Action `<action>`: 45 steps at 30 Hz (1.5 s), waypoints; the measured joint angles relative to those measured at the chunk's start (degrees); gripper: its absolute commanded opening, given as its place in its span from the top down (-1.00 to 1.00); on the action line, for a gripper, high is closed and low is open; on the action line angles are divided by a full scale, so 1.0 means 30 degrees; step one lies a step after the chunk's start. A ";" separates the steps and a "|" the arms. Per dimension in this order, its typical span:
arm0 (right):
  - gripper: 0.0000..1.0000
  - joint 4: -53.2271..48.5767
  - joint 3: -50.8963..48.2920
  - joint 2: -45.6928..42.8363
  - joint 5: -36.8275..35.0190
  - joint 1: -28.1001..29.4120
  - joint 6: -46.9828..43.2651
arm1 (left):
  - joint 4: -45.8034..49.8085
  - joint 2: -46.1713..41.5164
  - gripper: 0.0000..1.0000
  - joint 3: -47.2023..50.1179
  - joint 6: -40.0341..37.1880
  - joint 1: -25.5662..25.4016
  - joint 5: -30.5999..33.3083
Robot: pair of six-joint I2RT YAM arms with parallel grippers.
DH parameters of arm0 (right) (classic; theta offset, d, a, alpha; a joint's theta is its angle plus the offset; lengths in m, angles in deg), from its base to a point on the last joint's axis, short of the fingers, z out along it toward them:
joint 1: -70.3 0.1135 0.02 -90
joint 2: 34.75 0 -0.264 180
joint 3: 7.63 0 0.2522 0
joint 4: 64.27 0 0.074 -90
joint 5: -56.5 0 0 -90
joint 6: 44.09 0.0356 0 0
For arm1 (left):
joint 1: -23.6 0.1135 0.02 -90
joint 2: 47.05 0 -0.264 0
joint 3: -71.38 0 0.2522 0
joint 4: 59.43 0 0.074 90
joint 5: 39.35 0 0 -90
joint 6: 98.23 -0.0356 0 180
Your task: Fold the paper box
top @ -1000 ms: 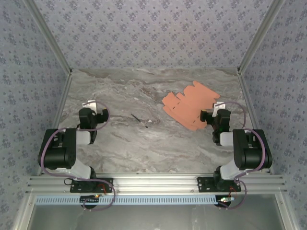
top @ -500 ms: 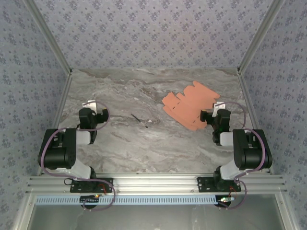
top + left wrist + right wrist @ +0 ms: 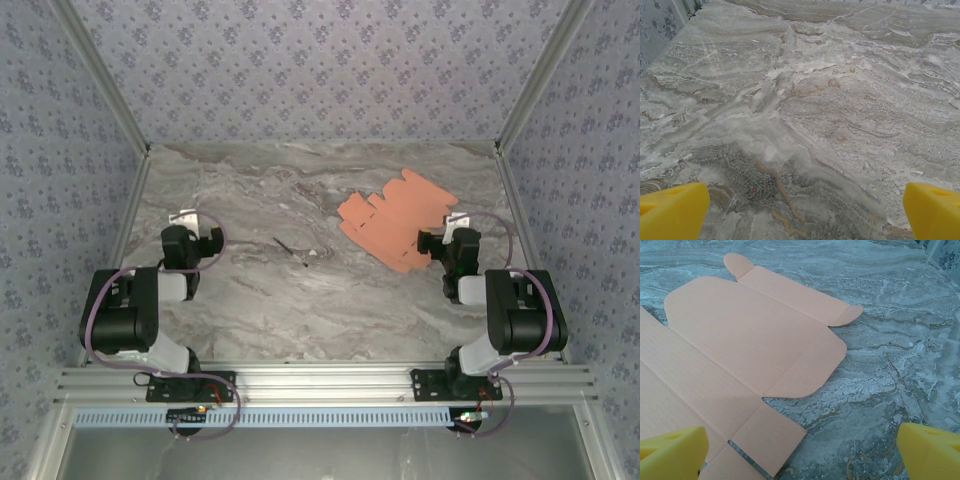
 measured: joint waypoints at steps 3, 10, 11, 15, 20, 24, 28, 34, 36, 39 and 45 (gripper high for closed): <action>-0.97 -0.1749 0.0525 -0.0750 -0.0583 0.0022 0.0029 | 0.0197 -0.0124 -0.98 0.0000 0.0044 0.0044 -0.0058; -0.98 -0.7053 0.2463 -0.6353 -0.3082 0.0015 0.1945 | 0.5297 -0.4845 -0.99 -0.1268 0.1421 0.0044 0.0605; -0.97 -0.8007 0.2856 -0.6914 -0.3534 0.0015 0.2550 | 0.5974 -0.5406 -0.99 -0.1632 0.1829 0.0036 0.0612; -0.98 -1.3493 0.5654 -0.8123 -0.4320 -0.0109 0.5566 | 0.8706 -0.7264 -0.98 -0.2973 0.4284 -0.0488 0.0233; -0.94 -1.8083 0.6892 -0.8080 -0.2769 0.0656 0.6827 | 1.0812 -0.7643 -0.92 -0.3155 0.6470 -0.4750 -0.0670; -0.73 -2.0378 0.7002 -0.6798 -0.0313 0.0685 0.7322 | 1.2422 -0.6543 -0.84 -0.3694 0.7337 -0.8714 -0.1180; -0.49 -2.0895 0.7111 -0.4779 0.2841 -0.1428 0.7978 | 1.3682 -0.5384 -0.82 -0.4714 0.7679 -1.0848 -0.0954; -0.09 -2.0873 0.7439 -0.1814 0.5486 -0.0954 0.8291 | 1.4513 -0.4197 -0.58 -0.6222 0.7781 -1.2422 -0.0291; 0.06 -2.0560 0.7322 -0.1479 0.6084 -0.0918 0.8480 | 1.4586 -0.3832 -0.53 -0.6499 0.7766 -1.2626 -0.0182; 0.31 -1.9912 0.7257 -0.1246 0.6550 -0.0933 0.8925 | 1.4586 -0.3490 -0.43 -0.6608 0.7832 -1.2823 -0.0102; 0.62 -1.7733 0.6375 -0.1137 0.7380 -0.1297 1.0717 | 1.3959 -0.3293 -0.30 -0.6608 0.8663 -1.3202 -0.0248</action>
